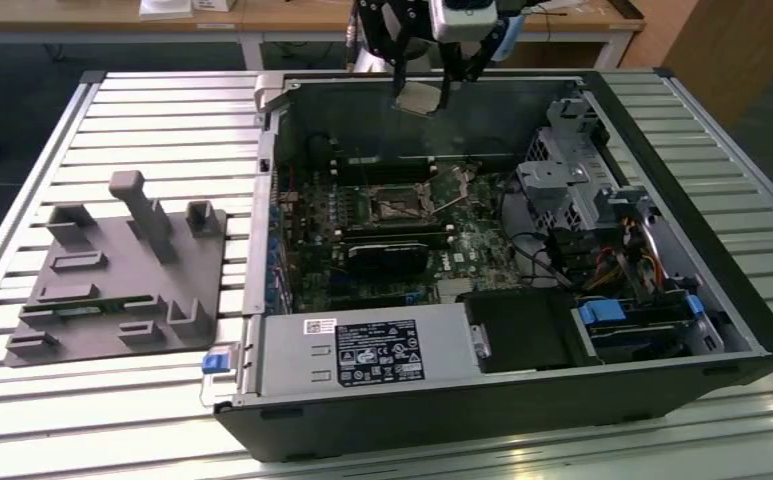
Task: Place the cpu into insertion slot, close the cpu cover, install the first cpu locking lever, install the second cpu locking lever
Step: 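Place the cpu into insertion slot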
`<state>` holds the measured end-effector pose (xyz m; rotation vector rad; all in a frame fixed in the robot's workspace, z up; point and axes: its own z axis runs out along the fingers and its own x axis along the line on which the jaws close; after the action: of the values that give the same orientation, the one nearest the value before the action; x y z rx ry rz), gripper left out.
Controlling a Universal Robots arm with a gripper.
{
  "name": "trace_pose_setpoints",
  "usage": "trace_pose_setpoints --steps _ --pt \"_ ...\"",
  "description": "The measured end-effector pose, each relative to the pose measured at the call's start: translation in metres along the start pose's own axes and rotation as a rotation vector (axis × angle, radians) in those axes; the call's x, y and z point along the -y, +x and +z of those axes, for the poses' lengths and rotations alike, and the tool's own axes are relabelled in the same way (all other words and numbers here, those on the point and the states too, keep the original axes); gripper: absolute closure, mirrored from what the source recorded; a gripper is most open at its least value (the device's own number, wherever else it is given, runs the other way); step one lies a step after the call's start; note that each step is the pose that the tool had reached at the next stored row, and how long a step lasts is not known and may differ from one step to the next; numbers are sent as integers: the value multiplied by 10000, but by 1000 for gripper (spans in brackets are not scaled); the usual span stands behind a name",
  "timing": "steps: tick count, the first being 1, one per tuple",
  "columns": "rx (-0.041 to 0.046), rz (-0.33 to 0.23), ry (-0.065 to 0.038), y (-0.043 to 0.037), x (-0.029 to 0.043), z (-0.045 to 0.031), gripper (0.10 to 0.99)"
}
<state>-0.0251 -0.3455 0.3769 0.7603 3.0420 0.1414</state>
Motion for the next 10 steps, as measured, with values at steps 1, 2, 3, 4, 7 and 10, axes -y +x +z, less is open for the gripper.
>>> trace_pose_setpoints --steps 1,2,3,4,7,10 --pt "16 181 -4 0 0 1 545" --pt "31 359 -7 0 0 3 545" --pt "47 538 -10 0 0 4 545" --pt "63 714 -13 0 0 5 545" --pt "111 1253 -24 0 1 8 545" --pt "155 1753 -34 0 1 12 545"
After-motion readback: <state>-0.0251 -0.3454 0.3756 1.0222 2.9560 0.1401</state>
